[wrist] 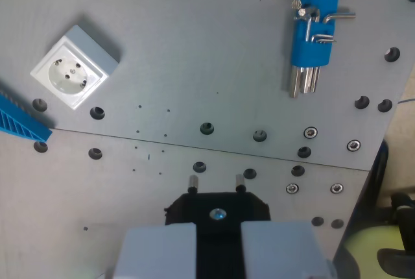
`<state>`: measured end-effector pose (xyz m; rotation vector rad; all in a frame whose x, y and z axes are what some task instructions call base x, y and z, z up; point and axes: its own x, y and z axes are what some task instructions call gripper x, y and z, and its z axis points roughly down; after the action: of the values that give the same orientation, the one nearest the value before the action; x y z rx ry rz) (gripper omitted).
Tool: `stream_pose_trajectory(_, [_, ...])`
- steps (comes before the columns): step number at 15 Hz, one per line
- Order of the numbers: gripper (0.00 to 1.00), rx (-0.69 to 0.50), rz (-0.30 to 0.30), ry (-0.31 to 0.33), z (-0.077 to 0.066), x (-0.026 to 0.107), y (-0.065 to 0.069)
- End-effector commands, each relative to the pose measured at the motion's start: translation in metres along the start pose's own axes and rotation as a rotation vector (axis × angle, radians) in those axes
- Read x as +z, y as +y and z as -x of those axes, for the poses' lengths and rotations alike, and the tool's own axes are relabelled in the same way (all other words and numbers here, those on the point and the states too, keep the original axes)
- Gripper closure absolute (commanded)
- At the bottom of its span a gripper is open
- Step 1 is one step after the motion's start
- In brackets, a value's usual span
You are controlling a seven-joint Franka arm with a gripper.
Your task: Move above the white socket
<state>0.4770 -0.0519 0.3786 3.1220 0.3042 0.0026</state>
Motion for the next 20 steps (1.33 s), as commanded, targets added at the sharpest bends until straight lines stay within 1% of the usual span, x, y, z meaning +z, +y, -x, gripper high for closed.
stream_pose_trajectory(1, [1.0,0.0,0.0,0.0,0.0,0.0,0.0])
stream_pose_trajectory(7, [1.0,-0.011,0.0,0.001,0.0,0.001,-0.001])
stream_pose_trajectory(11, [1.0,-0.038,0.001,0.007,0.001,0.005,-0.003])
stream_pose_trajectory(16, [1.0,-0.087,0.005,0.034,0.003,0.015,-0.008])
stream_pose_trajectory(20, [1.0,-0.14,0.008,0.06,0.006,0.028,-0.015])
